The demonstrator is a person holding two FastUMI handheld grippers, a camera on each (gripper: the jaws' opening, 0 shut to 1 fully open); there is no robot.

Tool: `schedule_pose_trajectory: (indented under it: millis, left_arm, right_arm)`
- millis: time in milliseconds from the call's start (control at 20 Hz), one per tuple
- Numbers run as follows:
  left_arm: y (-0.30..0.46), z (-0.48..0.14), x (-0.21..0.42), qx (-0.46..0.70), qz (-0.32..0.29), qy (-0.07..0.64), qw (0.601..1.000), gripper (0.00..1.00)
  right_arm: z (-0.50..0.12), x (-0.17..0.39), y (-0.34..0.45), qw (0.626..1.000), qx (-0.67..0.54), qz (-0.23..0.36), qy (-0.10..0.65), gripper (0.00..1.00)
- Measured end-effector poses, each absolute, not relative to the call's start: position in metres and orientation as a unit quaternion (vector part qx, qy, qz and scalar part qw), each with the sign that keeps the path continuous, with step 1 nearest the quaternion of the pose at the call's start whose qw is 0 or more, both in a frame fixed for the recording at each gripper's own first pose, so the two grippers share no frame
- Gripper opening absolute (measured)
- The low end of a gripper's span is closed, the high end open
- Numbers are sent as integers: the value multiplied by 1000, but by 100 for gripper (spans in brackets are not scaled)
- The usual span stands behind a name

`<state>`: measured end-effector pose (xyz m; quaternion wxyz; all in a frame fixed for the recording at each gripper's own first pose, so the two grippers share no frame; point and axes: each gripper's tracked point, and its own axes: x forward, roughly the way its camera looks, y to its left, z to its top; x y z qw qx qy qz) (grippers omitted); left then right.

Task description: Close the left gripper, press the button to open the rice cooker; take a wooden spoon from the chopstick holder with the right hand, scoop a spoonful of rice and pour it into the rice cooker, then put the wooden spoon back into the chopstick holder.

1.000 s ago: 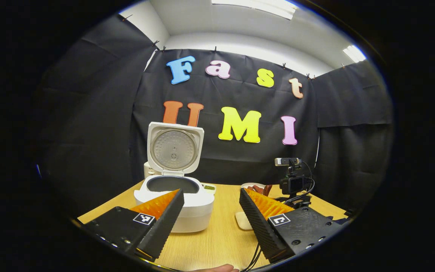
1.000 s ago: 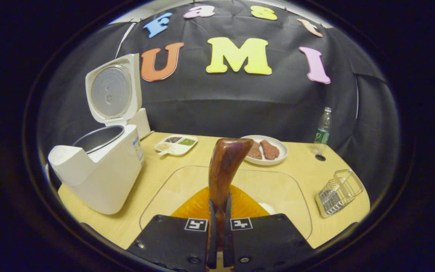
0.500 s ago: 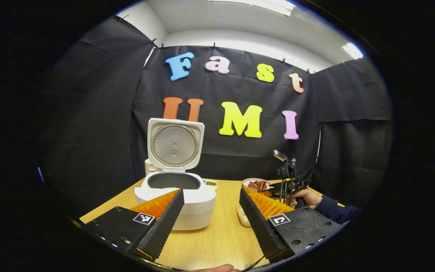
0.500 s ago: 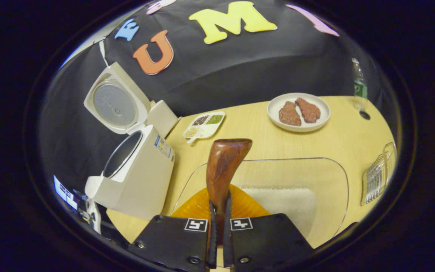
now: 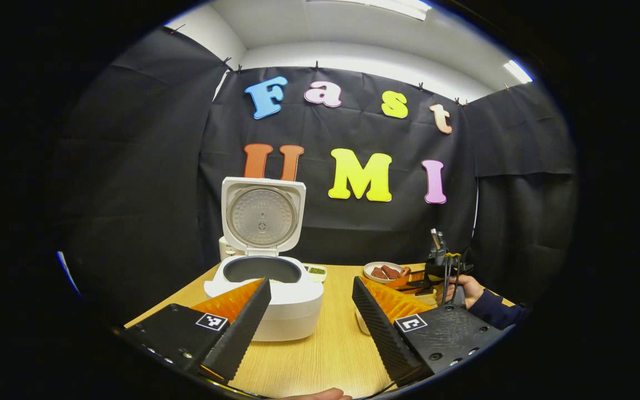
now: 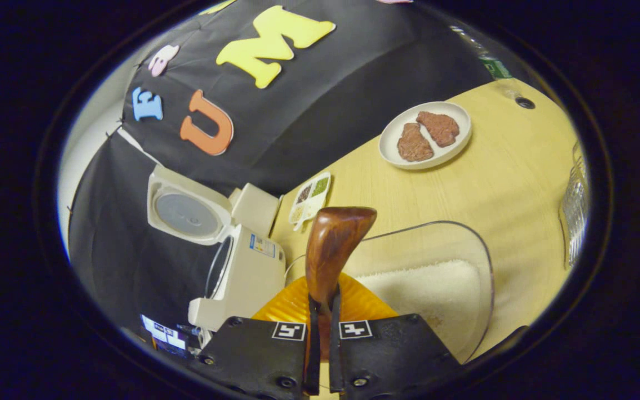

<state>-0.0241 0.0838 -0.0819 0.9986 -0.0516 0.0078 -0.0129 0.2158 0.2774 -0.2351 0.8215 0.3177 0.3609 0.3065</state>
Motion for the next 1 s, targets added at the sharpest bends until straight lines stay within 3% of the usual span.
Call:
schedule_pose_trajectory:
  millis: [400,700,1000]
  left_arm:
    - [85,-79,-21,-50,-8,7,999,94]
    - [101,-65,-35,-41,14,-13,999,94]
    - [106,-67,-47,-38,16,-18,999,94]
  right_arm:
    - [-183,224,214,790,468,273,288,6]
    - [-129,207,196,685,615,272,281,8]
    - [-125,193,226,683,598,289,304,8]
